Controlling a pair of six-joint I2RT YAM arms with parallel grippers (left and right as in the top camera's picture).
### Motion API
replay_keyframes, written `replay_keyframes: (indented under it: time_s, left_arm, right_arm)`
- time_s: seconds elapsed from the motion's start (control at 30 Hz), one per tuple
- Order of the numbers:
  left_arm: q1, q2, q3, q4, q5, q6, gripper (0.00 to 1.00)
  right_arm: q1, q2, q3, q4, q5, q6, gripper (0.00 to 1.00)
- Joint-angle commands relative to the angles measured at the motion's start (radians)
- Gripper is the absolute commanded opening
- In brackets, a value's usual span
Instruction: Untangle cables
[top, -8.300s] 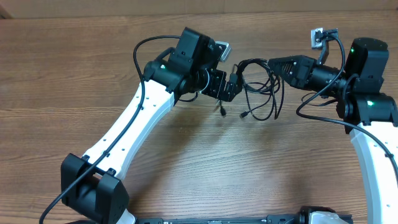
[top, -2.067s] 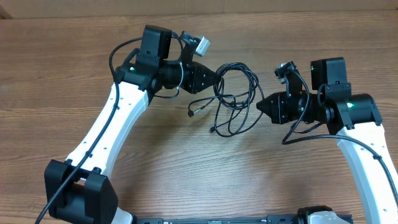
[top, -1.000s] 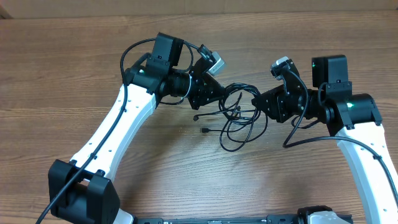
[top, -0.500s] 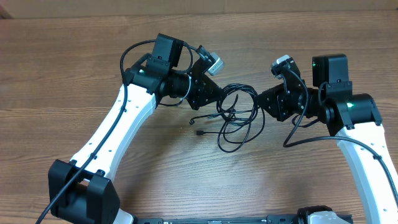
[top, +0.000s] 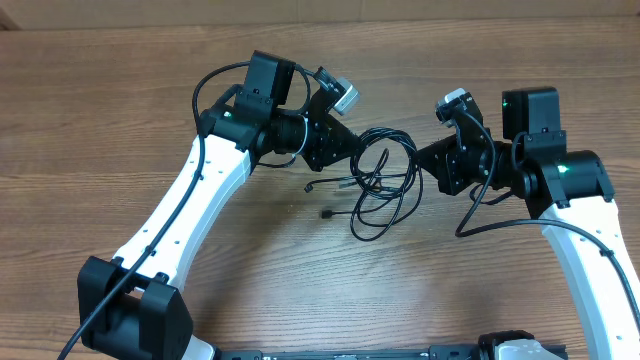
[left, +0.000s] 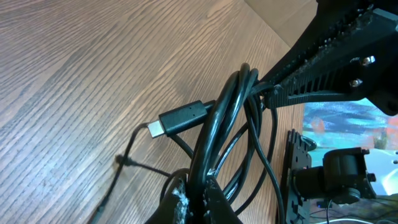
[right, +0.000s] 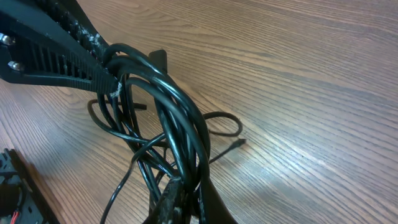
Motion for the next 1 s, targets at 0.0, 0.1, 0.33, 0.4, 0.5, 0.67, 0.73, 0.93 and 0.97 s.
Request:
replay_keyframes:
  time_s: [0.0,0.1,0.33,0.4,0.5,0.67,0.73,0.93,0.97]
  left_arm:
    - [-0.006,-0.028,0.015,0.006,0.001,-0.048,0.04]
    - [-0.006,-0.028,0.015,0.013,-0.074,-0.132,0.04]
    - [-0.005,-0.028,0.015,0.032,-0.290,-0.418,0.04]
    - [-0.005,-0.028,0.015,0.047,-0.288,-0.439,0.04]
    - [-0.005,-0.028,0.015,0.061,-0.286,-0.472,0.04]
    - [-0.005,-0.028,0.015,0.074,-0.224,-0.446,0.04]
    - [-0.005,-0.028,0.015,0.081,-0.135,-0.362,0.04]
    - [-0.007,-0.028,0.015,0.063,0.096,-0.143,0.04]
    - [-0.007,-0.028,0.015,0.059,0.095,-0.143,0.04]
  right_arm:
    - [0.003,-0.019,0.021,0.002,-0.005,0.000,0.04]
    - [0.003,-0.019,0.021,0.002,-0.005,0.000,0.04]
    - [0.003,-0.019,0.021,-0.023,-0.004,0.004,0.04]
    - [0.003,-0.019,0.021,-0.026,-0.004,0.005,0.04]
    - [0.003,-0.019,0.021,-0.031,0.002,0.023,0.04]
    - [0.003,-0.019,0.021,-0.037,0.081,0.067,0.04]
    - [0.003,-0.019,0.021,-0.035,0.086,0.068,0.09]
    - [0.003,-0.019,0.021,-0.023,0.071,-0.038,0.48]
    - [0.003,-0.019,0.021,-0.020,0.071,-0.058,0.49]
